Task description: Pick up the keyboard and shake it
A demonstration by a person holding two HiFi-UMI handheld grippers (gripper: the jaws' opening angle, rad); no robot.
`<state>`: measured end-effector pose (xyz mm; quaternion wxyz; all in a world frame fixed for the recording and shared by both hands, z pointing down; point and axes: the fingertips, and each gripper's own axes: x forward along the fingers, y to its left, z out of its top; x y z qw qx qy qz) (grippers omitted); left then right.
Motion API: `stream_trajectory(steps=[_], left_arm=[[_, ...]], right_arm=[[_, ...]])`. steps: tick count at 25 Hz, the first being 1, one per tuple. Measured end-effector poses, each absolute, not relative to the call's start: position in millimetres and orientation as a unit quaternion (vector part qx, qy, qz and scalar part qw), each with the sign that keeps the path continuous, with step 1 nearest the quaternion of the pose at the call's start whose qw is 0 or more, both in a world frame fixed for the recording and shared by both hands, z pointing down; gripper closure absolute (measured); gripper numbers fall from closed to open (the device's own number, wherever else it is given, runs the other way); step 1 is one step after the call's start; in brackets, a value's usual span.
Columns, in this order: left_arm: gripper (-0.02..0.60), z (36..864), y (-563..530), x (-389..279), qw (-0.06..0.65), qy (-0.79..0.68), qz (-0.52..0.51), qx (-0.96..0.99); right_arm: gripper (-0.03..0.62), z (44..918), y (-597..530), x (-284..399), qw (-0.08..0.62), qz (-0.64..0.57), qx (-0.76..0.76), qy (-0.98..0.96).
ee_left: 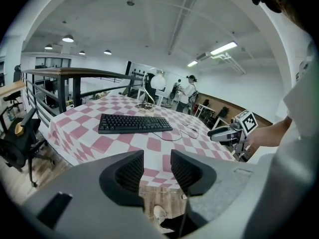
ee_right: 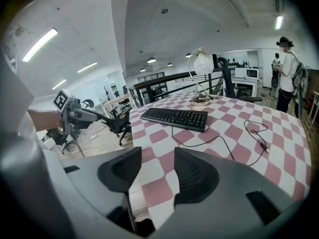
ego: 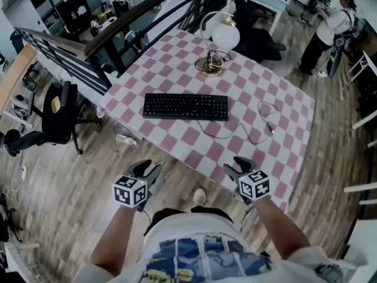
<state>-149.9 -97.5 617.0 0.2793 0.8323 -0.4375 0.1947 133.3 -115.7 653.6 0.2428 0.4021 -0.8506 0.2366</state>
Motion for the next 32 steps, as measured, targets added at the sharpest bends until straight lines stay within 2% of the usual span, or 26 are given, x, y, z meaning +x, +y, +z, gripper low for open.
stream_trajectory(steps=[9,14,20,32], left_arm=[[0.423,641.3,-192.8,-180.1,0.299,-0.46,0.211,0.809],[0.404,672.7,-257.6,-209.6,0.317,-0.461,0.219,0.799],[0.369,709.3,-335.8,-237.1,0.353,-0.44,0.24,0.79],[0.315,772.2,-428.3,-258.0,0.411,-0.414,0.273,0.765]], right_arm=[[0.388,695.1,-233.2,166.2,0.253,0.285,0.411,-0.829],[0.377,707.9,-300.8,160.7,0.251,0.298,0.434,-0.812],[0.321,728.9,-363.0,148.8,0.235,0.36,0.459,-0.777],[0.237,781.4,-435.2,139.4,0.306,0.375,0.462,-0.743]])
